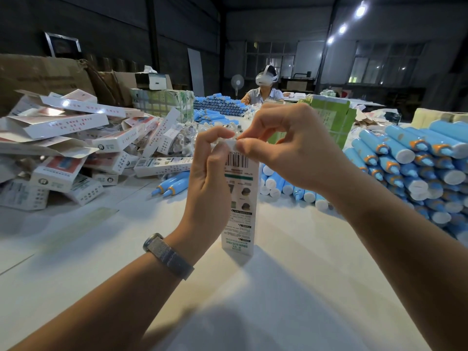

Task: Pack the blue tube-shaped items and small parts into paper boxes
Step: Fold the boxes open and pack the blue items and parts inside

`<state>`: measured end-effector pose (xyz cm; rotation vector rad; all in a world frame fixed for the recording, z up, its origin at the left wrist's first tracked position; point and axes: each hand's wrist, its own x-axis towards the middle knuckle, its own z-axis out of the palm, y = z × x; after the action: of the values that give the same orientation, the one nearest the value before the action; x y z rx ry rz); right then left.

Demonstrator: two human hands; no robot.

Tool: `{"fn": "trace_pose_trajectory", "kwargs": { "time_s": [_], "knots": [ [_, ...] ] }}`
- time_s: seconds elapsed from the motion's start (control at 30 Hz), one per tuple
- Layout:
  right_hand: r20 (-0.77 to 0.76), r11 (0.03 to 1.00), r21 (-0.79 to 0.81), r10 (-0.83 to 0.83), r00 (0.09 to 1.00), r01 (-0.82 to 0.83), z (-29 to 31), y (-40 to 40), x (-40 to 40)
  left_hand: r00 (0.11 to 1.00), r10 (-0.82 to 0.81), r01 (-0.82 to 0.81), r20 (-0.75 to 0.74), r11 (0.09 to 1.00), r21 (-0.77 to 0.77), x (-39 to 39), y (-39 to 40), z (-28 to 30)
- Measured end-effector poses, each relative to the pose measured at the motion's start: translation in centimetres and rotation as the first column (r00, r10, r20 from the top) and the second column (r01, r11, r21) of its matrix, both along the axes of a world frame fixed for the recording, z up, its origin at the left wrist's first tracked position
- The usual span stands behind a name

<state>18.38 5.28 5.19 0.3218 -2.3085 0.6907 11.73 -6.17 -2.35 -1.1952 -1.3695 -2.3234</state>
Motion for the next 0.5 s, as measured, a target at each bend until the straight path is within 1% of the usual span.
{"fn": "trace_pose_trajectory", "kwargs": {
  "time_s": [0.1, 0.23, 0.3, 0.4, 0.5],
  "knots": [
    [0.073, 0.997, -0.039, 0.075, 0.995, -0.073, 0.2, 0.7, 0.2, 0.999, 0.025, -0.025, -0.043, 1.000, -0.010, 0.1, -0.1, -0.1],
    [0.144, 0.984, -0.069, 0.173, 0.974, -0.165, 0.6, 1.4, 0.6, 0.998, 0.045, -0.047, -0.054, 0.998, -0.039, 0.3, -0.1, -0.2],
    [0.127, 0.986, -0.062, 0.163, 0.978, -0.156, 0.6, 1.3, 0.6, 0.997, 0.048, -0.050, -0.058, 0.998, -0.041, 0.2, -0.1, -0.2],
    [0.095, 0.984, -0.140, 0.127, 0.987, -0.113, 0.6, 1.0, 0.6, 0.997, 0.049, -0.051, -0.053, 0.998, -0.041, 0.0, -0.3, -0.1],
    [0.111, 0.987, -0.143, 0.091, 0.990, -0.074, 0.9, 0.9, 0.8, 0.996, 0.046, -0.049, -0.071, 0.998, -0.040, -0.1, -0.2, -0.3]
  ]
}}
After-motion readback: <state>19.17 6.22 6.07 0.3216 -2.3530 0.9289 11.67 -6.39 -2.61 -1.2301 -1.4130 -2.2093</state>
